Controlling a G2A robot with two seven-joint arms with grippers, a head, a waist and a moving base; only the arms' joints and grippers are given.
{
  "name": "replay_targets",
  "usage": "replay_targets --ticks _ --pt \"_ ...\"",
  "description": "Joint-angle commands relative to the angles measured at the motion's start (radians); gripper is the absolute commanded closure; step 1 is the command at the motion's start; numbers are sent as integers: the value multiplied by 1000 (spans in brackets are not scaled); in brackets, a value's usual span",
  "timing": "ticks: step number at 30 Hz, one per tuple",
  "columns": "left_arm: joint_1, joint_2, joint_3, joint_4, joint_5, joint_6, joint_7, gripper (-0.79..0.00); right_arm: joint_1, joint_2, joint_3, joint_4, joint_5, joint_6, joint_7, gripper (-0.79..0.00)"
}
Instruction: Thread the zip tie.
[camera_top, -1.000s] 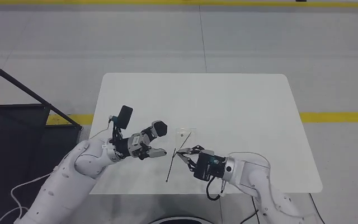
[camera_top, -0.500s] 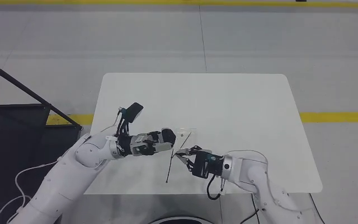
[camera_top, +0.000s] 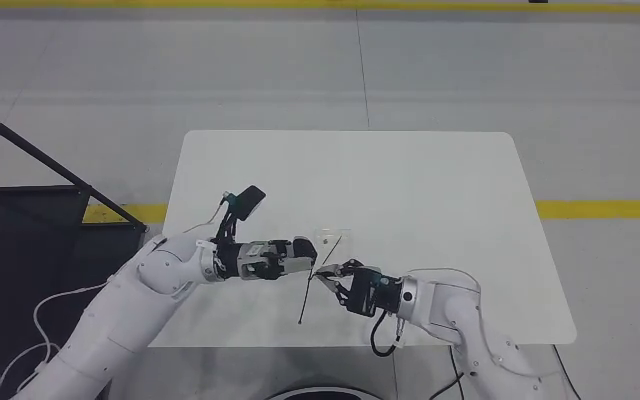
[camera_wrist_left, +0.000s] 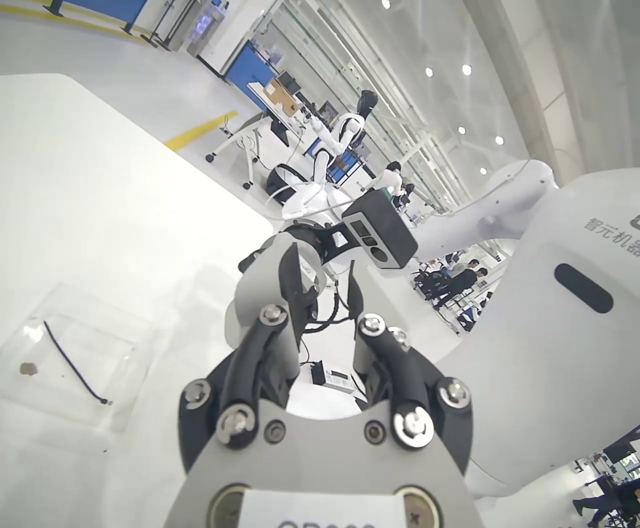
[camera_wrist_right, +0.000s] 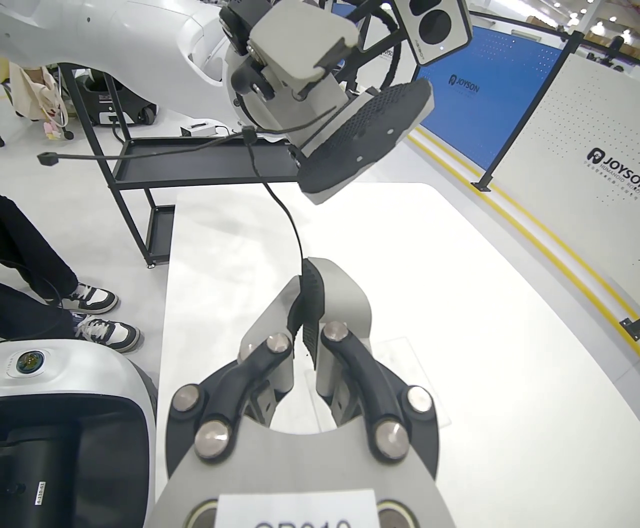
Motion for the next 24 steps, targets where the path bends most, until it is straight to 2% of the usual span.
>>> replay_targets --ticks 1,6,10,13,14,20,24 --pt "0 -1 3 -2 -6 -4 -8 -265 0 1 0 -1 1 0 2 0" --pt "-6 -3 11 -3 -45 -7 -43 -265 1 2 -1 -2 4 -1 7 0" --pt "-15 -2 16 -1 -53 6 -56 -212 2 2 -2 -2 4 0 10 0" --pt "-18 -2 19 3 -53 6 -56 -34 2 3 -3 -2 4 1 10 0" --pt "-19 -3 19 5 -52 6 -56 0 2 3 -3 -2 5 3 9 0" --pt "-21 -3 13 15 -31 -6 -44 0 1 5 -4 -2 5 4 7 0" --pt "-12 -6 -6 21 6 -20 8 0 1 6 -4 -3 6 1 8 0"
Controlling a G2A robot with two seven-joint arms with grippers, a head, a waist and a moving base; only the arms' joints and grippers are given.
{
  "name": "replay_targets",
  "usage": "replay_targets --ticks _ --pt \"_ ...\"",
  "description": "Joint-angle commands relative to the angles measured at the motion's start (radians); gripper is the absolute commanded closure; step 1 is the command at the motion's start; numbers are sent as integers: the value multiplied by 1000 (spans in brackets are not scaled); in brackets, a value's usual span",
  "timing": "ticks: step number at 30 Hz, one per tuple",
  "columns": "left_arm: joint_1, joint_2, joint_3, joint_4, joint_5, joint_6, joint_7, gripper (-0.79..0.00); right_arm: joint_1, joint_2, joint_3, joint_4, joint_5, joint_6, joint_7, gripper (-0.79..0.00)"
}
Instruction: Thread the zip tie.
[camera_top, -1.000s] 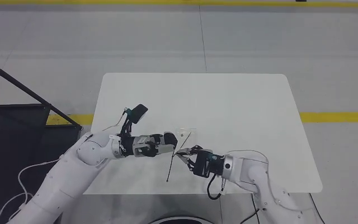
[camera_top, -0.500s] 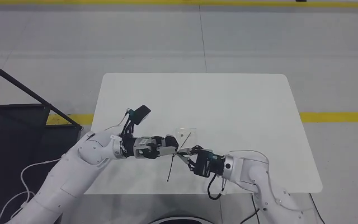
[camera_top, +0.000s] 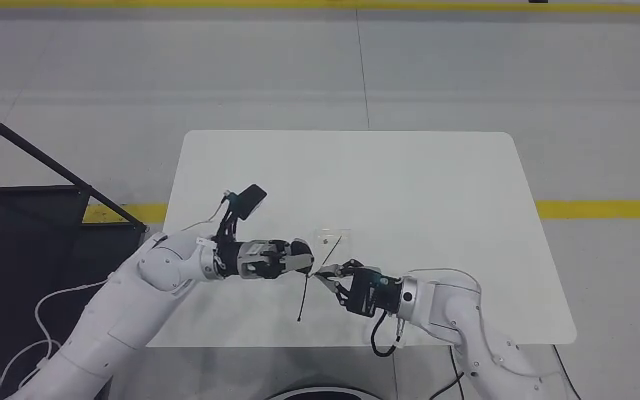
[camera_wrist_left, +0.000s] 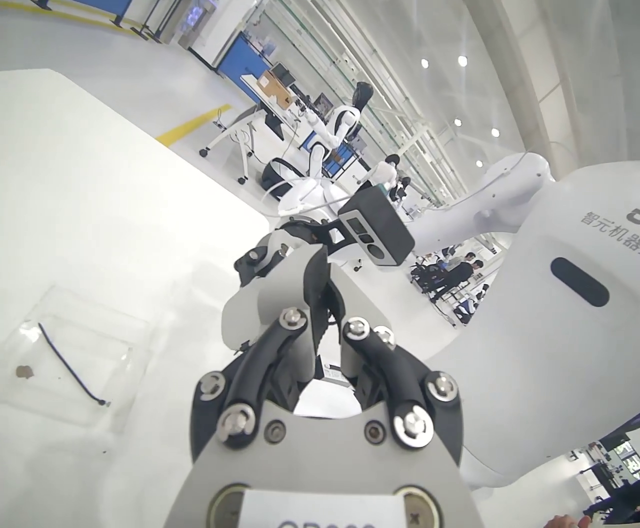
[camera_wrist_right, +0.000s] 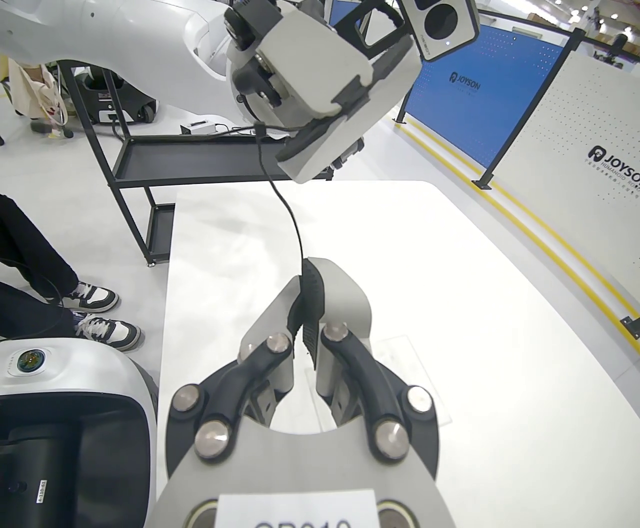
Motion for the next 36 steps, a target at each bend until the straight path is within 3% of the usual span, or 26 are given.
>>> replay_targets --ticks 1,16,36 --pt "6 -2 -12 2 26 -5 36 0 1 1 0 0 1 -3 1 0" --pt "47 -18 -67 12 142 -12 225 0 14 8 -14 -6 -30 -91 -86 0" --pt "52 -32 -82 48 160 -4 252 0 -2 27 -9 -39 -161 -116 -308 0"
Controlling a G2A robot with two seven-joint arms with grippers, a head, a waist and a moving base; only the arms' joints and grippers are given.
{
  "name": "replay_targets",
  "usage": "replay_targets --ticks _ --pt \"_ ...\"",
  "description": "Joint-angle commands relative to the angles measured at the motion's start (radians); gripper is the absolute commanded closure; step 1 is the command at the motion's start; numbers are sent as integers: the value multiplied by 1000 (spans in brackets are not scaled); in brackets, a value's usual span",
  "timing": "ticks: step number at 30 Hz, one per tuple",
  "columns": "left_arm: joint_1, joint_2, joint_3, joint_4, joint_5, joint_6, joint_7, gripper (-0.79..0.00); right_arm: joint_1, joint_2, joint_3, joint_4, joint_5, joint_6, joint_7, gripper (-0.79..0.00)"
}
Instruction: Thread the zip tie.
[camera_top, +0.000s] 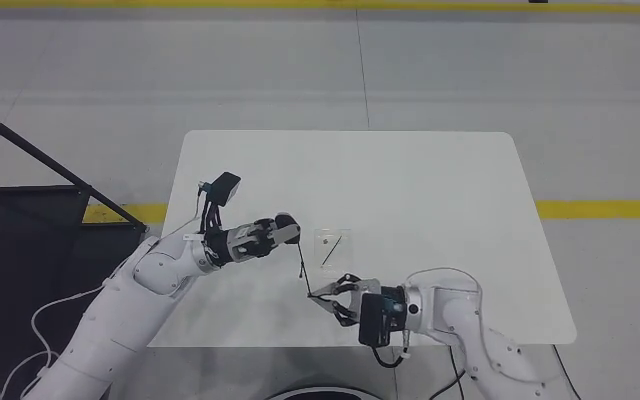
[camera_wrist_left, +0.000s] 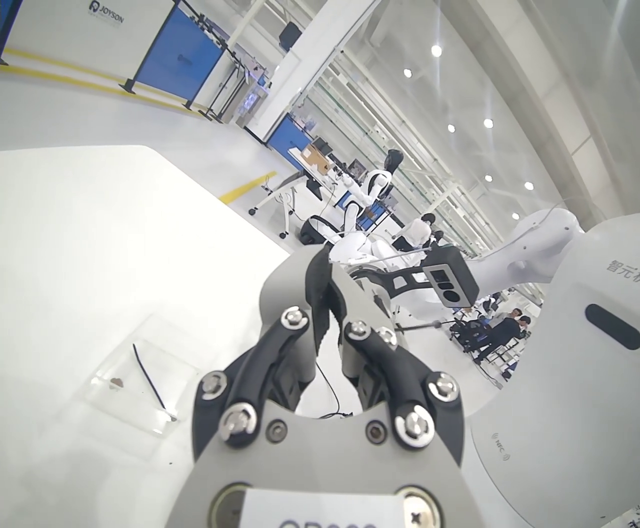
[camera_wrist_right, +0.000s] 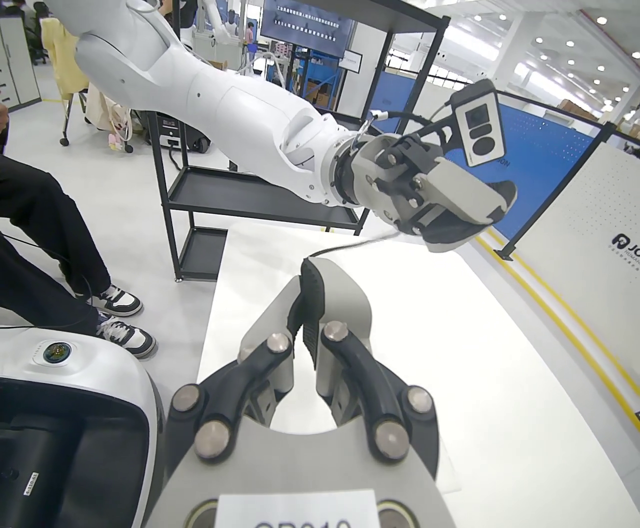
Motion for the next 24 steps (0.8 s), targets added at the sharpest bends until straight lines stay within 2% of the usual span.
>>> replay_targets --ticks 1,11,24 --pt "-1 -1 0 5 0 0 0 0 -4 3 3 -4 -19 -1 -35 0" --pt "-5 -8 -5 26 -2 2 2 0 -27 18 20 -9 -89 25 -167 0" --pt "-4 -16 -10 35 7 3 4 0 -62 33 30 -44 -144 70 -244 0"
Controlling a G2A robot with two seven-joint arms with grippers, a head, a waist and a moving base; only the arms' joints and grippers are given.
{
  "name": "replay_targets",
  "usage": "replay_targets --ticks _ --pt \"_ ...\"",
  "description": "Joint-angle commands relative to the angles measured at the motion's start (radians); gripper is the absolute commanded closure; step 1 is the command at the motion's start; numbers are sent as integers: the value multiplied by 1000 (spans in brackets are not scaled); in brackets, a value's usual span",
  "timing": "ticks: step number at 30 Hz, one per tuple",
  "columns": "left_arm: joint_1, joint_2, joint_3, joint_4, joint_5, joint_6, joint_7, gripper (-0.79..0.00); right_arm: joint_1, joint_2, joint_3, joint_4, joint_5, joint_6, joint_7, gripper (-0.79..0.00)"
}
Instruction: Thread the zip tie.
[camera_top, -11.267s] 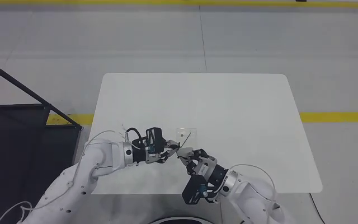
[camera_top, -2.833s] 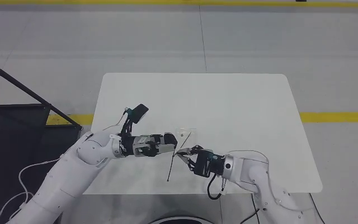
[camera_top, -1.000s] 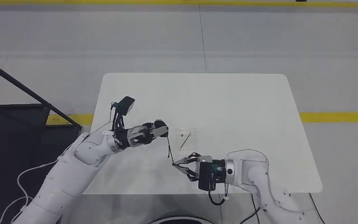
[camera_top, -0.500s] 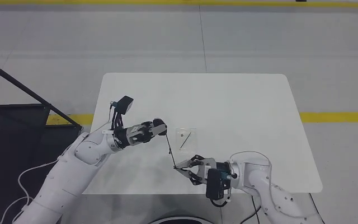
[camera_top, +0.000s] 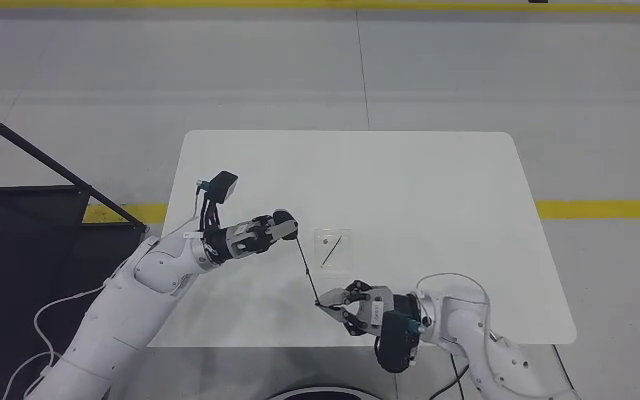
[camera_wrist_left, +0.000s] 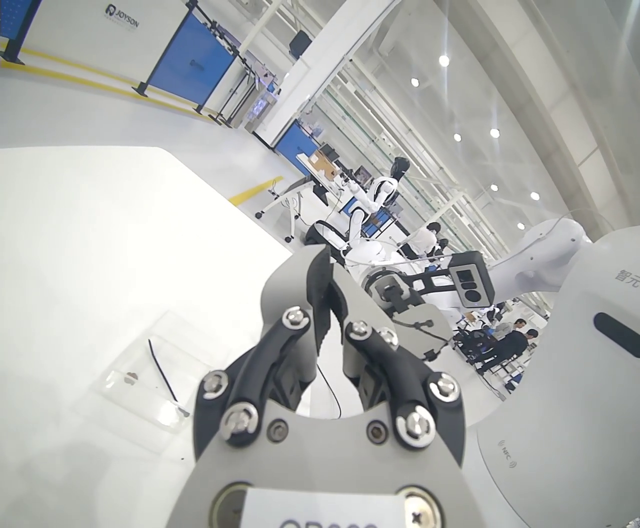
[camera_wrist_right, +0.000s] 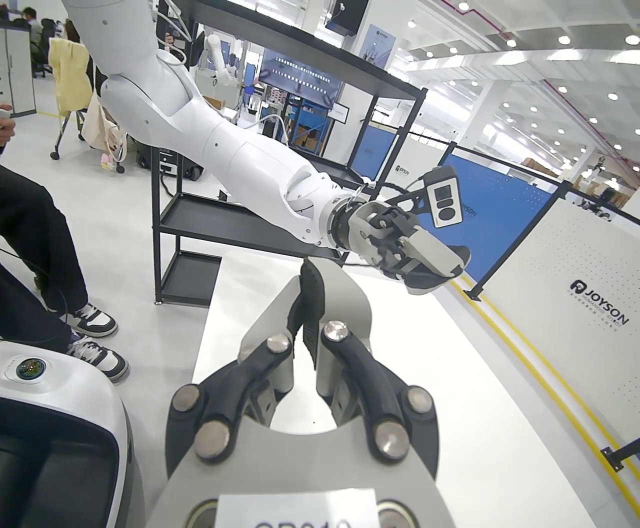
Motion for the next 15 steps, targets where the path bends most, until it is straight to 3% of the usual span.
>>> replay_targets --ticks 1,15 --pt "-1 -1 0 2 0 0 -1 0 -5 3 1 -6 -9 5 -13 0" --pt "3 -9 -5 8 -1 -10 -5 0 -24 17 6 -16 -44 21 -52 0"
